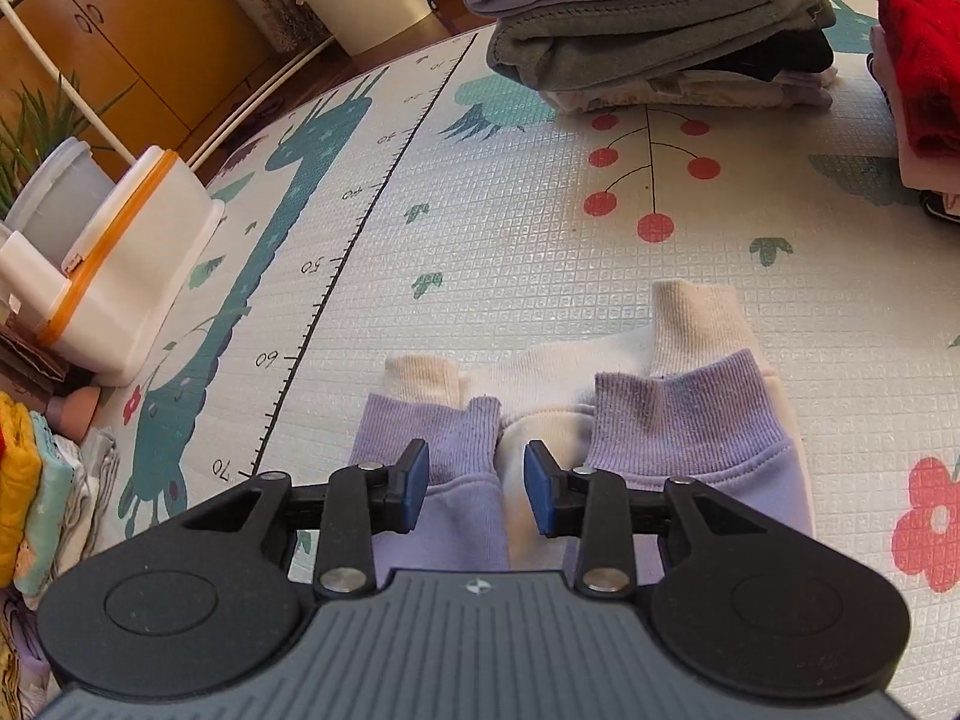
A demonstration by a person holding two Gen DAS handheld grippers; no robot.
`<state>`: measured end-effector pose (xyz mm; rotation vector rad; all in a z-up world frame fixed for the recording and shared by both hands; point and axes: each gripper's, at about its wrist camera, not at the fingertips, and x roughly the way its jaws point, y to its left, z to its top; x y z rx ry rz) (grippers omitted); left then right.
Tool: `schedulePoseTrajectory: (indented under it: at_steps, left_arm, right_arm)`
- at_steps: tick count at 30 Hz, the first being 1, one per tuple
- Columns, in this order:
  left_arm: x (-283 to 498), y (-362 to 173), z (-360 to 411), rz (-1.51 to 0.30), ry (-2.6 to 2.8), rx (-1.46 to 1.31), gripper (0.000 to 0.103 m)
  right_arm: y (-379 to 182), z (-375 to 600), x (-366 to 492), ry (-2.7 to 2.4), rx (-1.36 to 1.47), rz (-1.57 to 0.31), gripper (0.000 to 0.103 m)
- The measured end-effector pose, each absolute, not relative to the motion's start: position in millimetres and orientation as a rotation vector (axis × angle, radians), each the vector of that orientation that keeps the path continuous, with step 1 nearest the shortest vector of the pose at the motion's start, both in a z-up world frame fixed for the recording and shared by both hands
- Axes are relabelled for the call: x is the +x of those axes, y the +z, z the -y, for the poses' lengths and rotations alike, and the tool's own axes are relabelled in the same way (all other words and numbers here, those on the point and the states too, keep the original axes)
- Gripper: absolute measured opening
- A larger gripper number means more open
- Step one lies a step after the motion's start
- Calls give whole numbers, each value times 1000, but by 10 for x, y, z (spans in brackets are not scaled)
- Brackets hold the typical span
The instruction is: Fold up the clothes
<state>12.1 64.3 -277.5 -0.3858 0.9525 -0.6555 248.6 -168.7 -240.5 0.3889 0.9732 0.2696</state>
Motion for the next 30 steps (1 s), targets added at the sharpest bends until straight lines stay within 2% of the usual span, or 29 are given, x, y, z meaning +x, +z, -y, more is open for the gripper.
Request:
schedulePoseTrajectory:
  at_steps: [1, 2, 3, 7, 9, 12, 18, 25, 30]
  left_arm:
    - [118, -2778, -650, -954, -655, -393, 50]
    - [118, -2783, -658, -954, -652, -401, 50]
    - [118, -2787, -666, -955, -650, -411, 50]
    - [120, -2791, -665, -958, -633, -428, 50]
    - [128, -2778, -648, -963, -623, -422, 51]
    - [147, -2744, -606, -973, -610, -394, 52]
    - [145, -2574, -520, -989, -577, -252, 53]
    - [288, -2242, -569, -899, -464, -213, 53]
    - [545, -1959, -399, -820, -420, -278, 53]
  right_arm:
    - [-2418, 1651, 2466, 287, 371, -969, 33]
    - [-2427, 1614, 2446, 306, 351, -958, 12]
    - [-2433, 1597, 2439, 300, 337, -950, 8]
    - [-2461, 1670, 2471, 257, 382, -935, 8]
    - [-2436, 1678, 2491, 263, 359, -945, 13]
    - [-2186, 1785, 2501, 274, 371, -898, 14]
    - [-1220, 2417, 2774, 237, 299, -855, 15]
    - [-242, 2905, 2638, 300, -121, -879, 21]
    - [-232, 2927, 2075, 427, -330, -875, 28]
